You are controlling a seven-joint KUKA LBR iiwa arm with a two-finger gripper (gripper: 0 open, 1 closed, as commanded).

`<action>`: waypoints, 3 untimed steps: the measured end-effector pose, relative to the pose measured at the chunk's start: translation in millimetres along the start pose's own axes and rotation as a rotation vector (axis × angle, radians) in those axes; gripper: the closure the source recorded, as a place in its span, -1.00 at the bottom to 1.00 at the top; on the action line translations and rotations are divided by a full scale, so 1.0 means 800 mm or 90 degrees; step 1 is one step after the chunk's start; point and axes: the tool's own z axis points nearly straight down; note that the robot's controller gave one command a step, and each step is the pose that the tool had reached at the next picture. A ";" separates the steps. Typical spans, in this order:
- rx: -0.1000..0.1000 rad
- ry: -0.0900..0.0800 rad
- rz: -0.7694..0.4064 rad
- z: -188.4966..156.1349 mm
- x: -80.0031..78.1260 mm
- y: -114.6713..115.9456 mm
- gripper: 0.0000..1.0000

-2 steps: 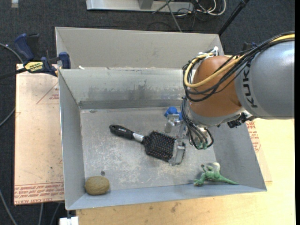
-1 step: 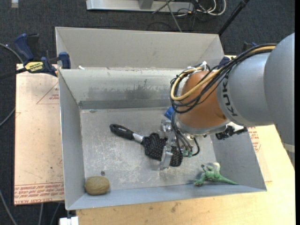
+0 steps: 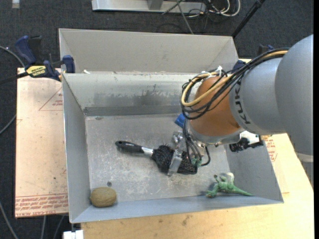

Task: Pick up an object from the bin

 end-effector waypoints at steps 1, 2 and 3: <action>0.000 0.000 0.000 0.000 0.000 0.000 1.00; 0.001 0.002 0.000 -0.004 0.001 0.000 1.00; 0.003 0.010 0.000 -0.029 0.003 -0.001 1.00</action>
Offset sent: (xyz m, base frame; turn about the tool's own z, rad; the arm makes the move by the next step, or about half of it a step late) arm 0.0000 0.0000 0.0696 -0.0001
